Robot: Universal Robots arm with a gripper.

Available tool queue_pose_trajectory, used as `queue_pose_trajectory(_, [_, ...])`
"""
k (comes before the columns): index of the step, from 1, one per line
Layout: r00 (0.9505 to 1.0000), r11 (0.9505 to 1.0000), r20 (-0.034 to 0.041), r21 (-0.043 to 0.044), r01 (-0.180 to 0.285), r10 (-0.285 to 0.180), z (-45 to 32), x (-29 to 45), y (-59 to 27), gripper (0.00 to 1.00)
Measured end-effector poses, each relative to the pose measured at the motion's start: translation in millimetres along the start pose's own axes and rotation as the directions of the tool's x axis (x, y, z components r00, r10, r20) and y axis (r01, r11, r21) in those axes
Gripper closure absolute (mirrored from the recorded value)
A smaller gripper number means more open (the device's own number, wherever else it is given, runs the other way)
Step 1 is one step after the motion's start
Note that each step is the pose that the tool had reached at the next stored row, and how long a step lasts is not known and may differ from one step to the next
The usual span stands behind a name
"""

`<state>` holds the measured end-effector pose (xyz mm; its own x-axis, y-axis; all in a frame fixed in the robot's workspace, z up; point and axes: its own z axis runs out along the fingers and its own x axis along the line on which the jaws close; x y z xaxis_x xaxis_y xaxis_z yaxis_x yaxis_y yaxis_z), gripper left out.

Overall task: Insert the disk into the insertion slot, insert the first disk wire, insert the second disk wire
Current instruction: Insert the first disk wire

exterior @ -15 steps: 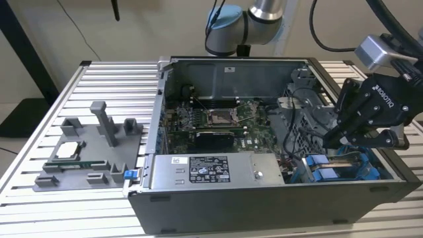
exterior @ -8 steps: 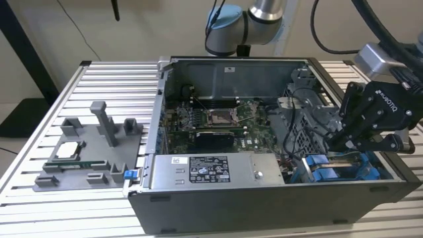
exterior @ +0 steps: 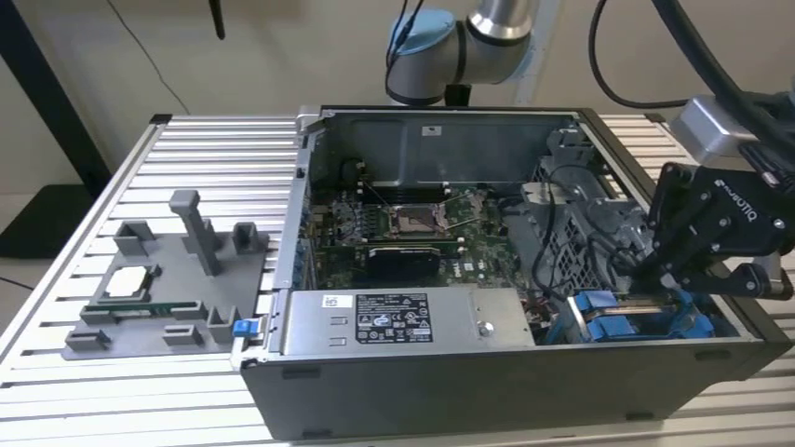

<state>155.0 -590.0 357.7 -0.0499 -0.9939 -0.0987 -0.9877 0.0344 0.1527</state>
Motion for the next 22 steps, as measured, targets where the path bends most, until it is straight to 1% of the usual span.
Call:
queue_pose_trajectory(4, [1.0000,1.0000,0.0000,-0.0014,0.000,0.000,-0.8,2.4,-4.9,1.00])
queue_pose_trajectory(9, [1.0000,1.0000,0.0001,-0.0013,0.000,0.000,-0.1,2.3,-8.4,1.00])
queue_pose_trajectory(11, [1.0000,1.0000,0.0000,0.0000,0.000,0.000,1.0,2.3,-9.9,1.00])
queue_pose_trajectory(13, [1.0000,1.0000,-0.0001,0.0045,0.001,-0.001,2.3,1.6,-11.6,1.00])
queue_pose_trajectory(18, [1.0000,0.9998,0.0012,0.0208,0.004,-0.004,4.8,-2.0,-17.5,1.00])
queue_pose_trajectory(22, [1.0000,0.9994,0.0013,0.0348,0.008,-0.008,7.6,-7.5,-18.6,1.00])
